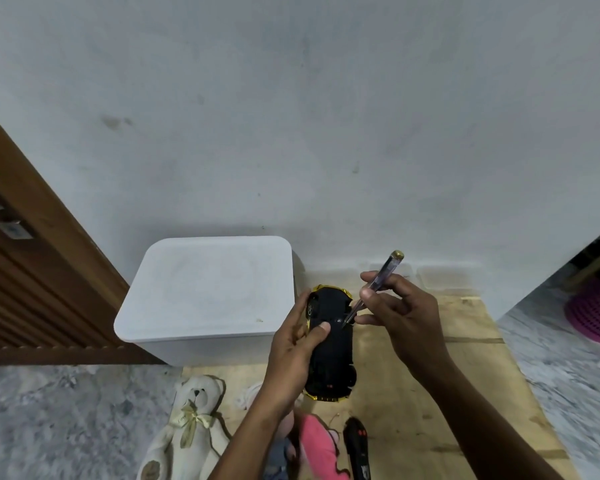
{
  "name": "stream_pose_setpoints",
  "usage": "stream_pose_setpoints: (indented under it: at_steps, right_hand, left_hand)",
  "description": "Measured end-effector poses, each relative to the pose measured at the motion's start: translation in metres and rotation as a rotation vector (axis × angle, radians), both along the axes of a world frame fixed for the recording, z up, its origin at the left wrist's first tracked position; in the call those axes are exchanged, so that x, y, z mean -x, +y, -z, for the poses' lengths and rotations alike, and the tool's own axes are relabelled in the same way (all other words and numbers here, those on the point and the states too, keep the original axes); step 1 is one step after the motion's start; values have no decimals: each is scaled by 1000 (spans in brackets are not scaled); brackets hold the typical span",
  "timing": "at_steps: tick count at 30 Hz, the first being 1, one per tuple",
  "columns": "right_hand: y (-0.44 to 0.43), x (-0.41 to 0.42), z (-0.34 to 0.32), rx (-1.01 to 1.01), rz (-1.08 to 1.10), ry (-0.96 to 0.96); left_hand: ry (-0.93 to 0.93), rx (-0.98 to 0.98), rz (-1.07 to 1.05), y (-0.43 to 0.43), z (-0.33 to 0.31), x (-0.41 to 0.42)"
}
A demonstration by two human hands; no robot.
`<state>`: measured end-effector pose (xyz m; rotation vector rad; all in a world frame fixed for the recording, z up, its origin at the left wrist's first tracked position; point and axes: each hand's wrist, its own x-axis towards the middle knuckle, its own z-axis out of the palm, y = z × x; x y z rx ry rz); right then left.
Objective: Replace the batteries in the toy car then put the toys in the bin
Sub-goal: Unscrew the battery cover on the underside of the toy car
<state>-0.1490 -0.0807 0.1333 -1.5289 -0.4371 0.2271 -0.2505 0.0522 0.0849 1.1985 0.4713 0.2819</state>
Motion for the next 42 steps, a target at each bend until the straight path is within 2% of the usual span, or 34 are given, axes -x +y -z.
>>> stream_pose_setpoints:
  at_steps: [14, 21, 42]
  right_hand:
    - [-8, 1, -4, -34, 31, 32]
    - [-6, -2, -9, -57, 27, 56]
    - [2, 3, -16, -139, 85, -3]
  left_hand:
    - [42, -79, 0, 3, -7, 2]
    - [4, -152, 89, 6, -16, 5]
    - [-53, -193, -12, 5, -17, 2]
